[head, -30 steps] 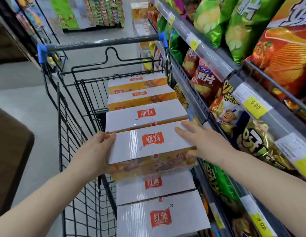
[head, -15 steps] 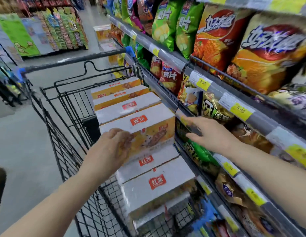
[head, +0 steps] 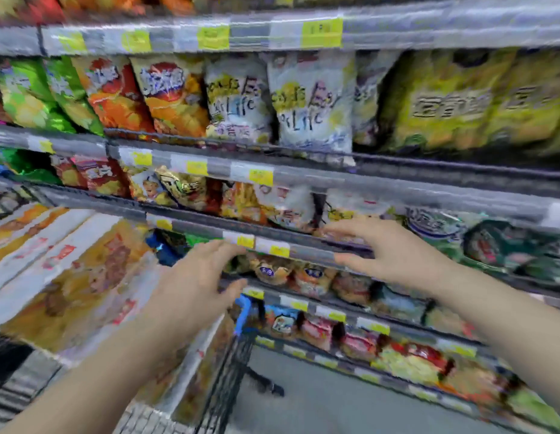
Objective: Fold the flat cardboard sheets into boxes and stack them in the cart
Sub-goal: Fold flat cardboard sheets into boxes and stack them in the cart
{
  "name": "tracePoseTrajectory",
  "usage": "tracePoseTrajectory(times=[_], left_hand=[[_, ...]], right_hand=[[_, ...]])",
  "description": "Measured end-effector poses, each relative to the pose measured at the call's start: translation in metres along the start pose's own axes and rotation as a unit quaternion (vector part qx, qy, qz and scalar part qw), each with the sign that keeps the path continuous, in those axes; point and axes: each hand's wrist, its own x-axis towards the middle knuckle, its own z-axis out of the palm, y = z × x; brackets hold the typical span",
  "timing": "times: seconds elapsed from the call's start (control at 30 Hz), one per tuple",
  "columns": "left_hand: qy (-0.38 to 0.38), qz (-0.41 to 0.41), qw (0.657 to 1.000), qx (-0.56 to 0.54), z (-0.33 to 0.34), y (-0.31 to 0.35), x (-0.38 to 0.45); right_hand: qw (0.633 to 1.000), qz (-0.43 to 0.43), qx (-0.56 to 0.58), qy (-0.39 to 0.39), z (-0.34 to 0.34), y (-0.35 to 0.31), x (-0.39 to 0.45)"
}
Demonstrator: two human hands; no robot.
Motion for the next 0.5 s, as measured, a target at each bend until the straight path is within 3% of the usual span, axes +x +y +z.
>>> tracePoseTrajectory(times=[0.2, 0.5], left_hand=[[-0.023, 0.178, 0.983, -0.036, 0.03, 0.109, 0.047], [-0.088, 0.405, 0.906, -0.089, 0.108, 0.364, 0.085]], right_hand=[[0.989, 0.138, 0.031, 0.045, -0.014, 0.072, -0.123], [0.935, 0.338, 0.048, 0.099, -0.054, 0.185, -0.353]])
